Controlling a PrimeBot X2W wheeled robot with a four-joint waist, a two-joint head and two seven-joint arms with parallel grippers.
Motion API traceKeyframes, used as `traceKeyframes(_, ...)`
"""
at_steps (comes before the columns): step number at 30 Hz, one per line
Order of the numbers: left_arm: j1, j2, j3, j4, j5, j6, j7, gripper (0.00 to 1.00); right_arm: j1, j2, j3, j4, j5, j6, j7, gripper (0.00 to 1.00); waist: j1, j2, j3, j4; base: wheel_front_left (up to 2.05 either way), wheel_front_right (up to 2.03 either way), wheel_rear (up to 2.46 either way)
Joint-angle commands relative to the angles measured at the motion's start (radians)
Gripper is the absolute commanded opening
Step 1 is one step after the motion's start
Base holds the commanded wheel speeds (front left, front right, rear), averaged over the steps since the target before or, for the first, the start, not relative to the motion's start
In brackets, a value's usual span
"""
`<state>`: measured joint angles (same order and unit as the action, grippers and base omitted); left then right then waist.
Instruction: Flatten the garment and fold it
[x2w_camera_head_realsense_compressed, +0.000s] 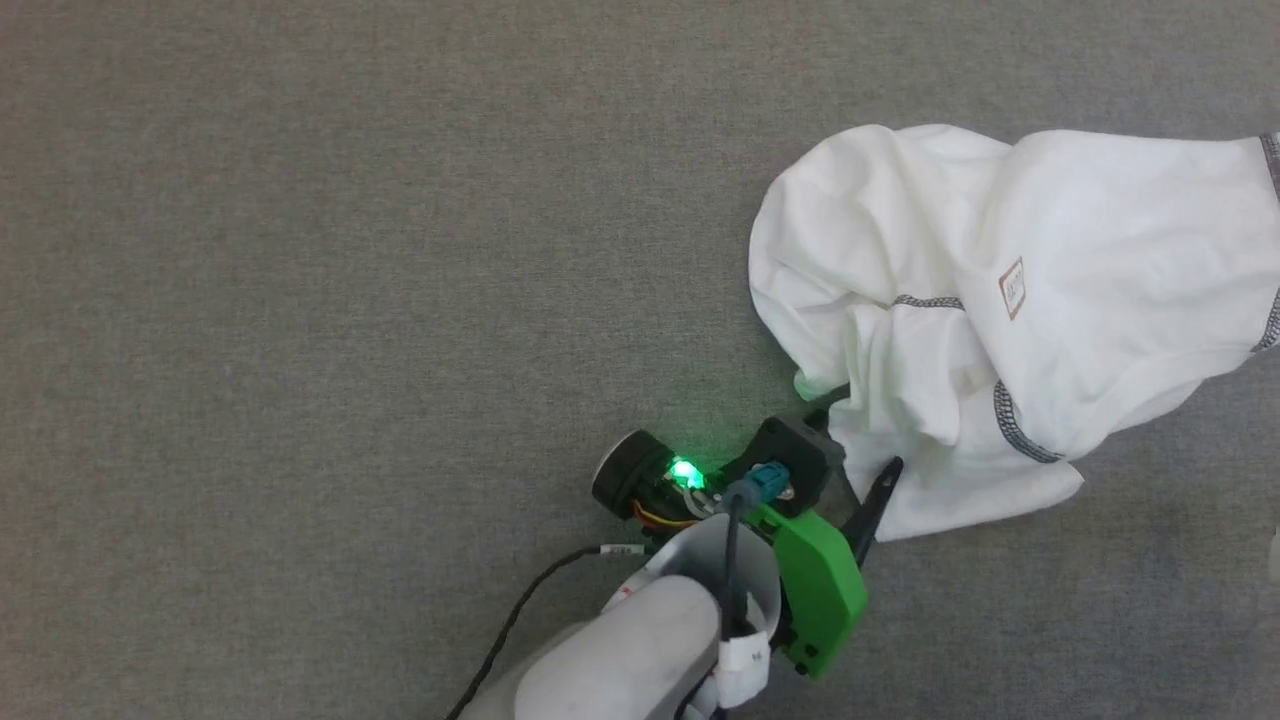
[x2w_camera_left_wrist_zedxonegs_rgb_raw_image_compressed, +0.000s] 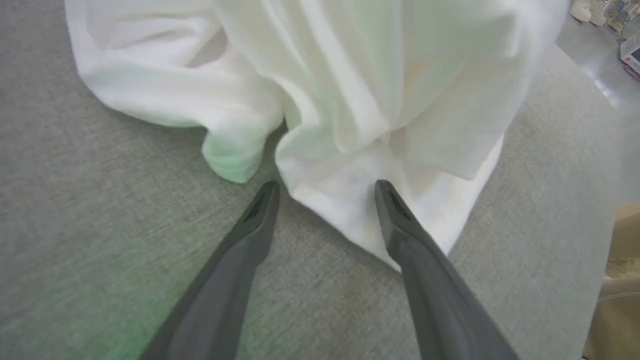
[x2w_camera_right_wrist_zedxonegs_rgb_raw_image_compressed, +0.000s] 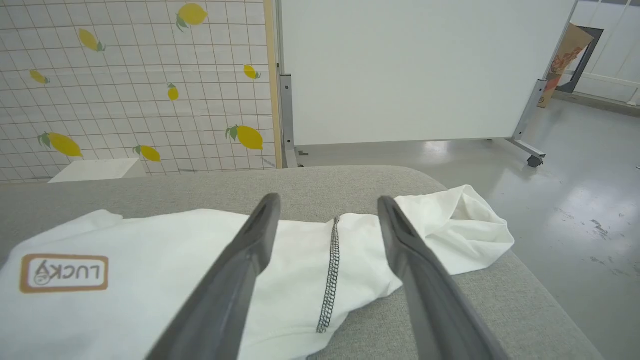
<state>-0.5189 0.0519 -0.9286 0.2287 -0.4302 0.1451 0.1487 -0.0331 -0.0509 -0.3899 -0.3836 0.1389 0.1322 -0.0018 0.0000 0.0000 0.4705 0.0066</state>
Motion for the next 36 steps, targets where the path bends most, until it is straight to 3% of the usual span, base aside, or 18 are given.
traceKeyframes(1, -0.02, -0.002, -0.018, 0.023, -0.02, 0.009, 0.004, 0.21, -0.019, 0.001, 0.004, 0.007, -0.002, -0.002, -0.009, 1.0, 0.0, 0.0, 0.004, -0.009, 0.0, 0.0, 0.0)
traceKeyframes(2, -0.027, -0.002, -0.033, 0.034, -0.034, 0.013, 0.006, 0.0, -0.021, 0.001, 0.005, 0.012, -0.001, -0.002, -0.01, 1.0, 0.0, 0.0, 0.002, -0.012, 0.0, 0.0, 0.0)
traceKeyframes(7, -0.05, -0.002, -0.065, 0.062, -0.078, 0.036, -0.025, 0.0, -0.021, 0.001, -0.003, 0.031, 0.001, -0.002, -0.015, 1.0, 0.0, 0.0, -0.024, -0.012, 0.0, 0.0, 0.0)
traceKeyframes(13, -0.036, 0.021, 0.0, 0.053, -0.105, 0.097, -0.099, 0.0, -0.003, 0.001, -0.016, 0.052, 0.005, -0.002, -0.018, 1.0, 0.0, 0.0, -0.113, 0.018, 0.0, 0.0, 0.0)
traceKeyframes(17, 0.028, 0.115, 0.081, -0.058, -0.125, 0.167, -0.124, 0.0, 0.021, 0.001, -0.019, 0.06, 0.007, -0.002, -0.012, 1.0, 0.0, 0.0, -0.186, 0.05, 0.0, 0.0, 0.0)
traceKeyframes(20, 0.107, 0.218, 0.152, -0.19, -0.143, 0.236, -0.118, 0.0, 0.042, 0.001, -0.023, 0.062, 0.008, -0.002, -0.004, 1.0, 0.0, 0.0, -0.231, 0.076, 0.0, 0.0, 0.0)
traceKeyframes(25, 0.27, 0.386, 0.271, -0.42, -0.162, 0.37, -0.098, 0.0, 0.07, 0.001, -0.033, 0.051, 0.009, -0.002, 0.015, 1.0, 0.0, 0.0, -0.279, 0.112, 0.0, 0.0, 0.0)
traceKeyframes(29, 0.422, 0.504, 0.361, -0.524, -0.165, 0.476, -0.098, 0.0, 0.091, 0.001, -0.042, 0.047, 0.012, -0.002, 0.024, 1.0, 0.0, 0.0, -0.3, 0.131, 0.0, 0.0, 0.0)
traceKeyframes(32, 0.534, 0.561, 0.42, -0.534, -0.183, 0.532, -0.113, 0.0, 0.105, 0.001, -0.045, 0.048, 0.015, -0.002, 0.029, 1.0, 0.0, 0.0, -0.309, 0.138, 0.0, 0.0, 0.0)
traceKeyframes(36, 0.649, 0.568, 0.469, -0.503, -0.227, 0.57, -0.14, 0.0, 0.116, 0.001, -0.046, 0.052, 0.018, -0.002, 0.036, 1.0, 0.0, 0.0, -0.313, 0.144, 0.0, 0.0, 0.0)
